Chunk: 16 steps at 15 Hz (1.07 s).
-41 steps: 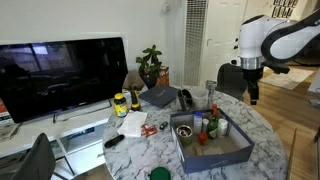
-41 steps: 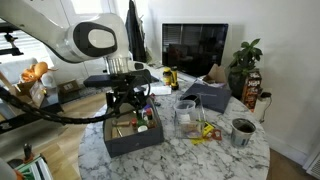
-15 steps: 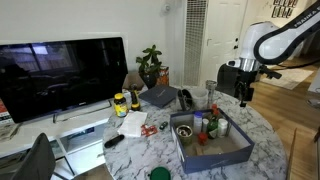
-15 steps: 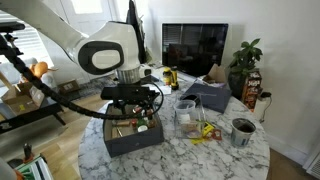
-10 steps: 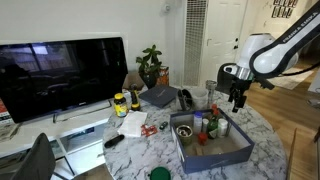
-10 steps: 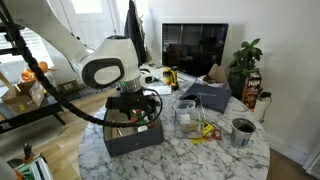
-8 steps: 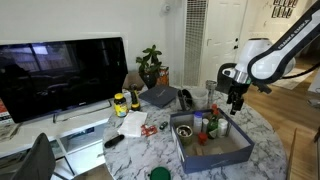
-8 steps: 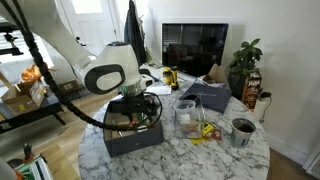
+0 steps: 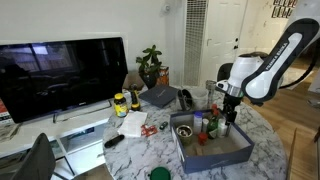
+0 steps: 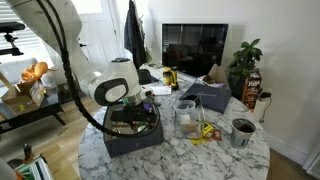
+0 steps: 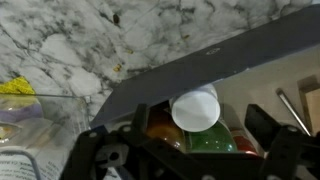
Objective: Move the white bottle from the box to the table
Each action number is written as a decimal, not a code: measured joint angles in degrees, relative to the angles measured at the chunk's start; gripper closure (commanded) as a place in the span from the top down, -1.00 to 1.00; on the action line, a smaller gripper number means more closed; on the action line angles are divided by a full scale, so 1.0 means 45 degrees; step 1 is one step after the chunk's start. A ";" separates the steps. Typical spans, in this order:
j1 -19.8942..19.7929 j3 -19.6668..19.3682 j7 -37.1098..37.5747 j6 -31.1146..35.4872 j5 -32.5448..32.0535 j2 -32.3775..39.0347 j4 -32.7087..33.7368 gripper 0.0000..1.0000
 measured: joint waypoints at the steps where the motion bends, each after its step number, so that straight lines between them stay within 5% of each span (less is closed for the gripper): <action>1: -0.0035 0.0031 0.0217 0.0030 -0.0360 0.0065 0.0042 1.00; 11: 0.0314 -0.0713 0.3110 0.0031 -0.5172 -0.0159 0.0018 1.00; 16: 0.0725 -0.0892 0.3933 -0.0014 -0.6110 -0.0130 0.0053 0.98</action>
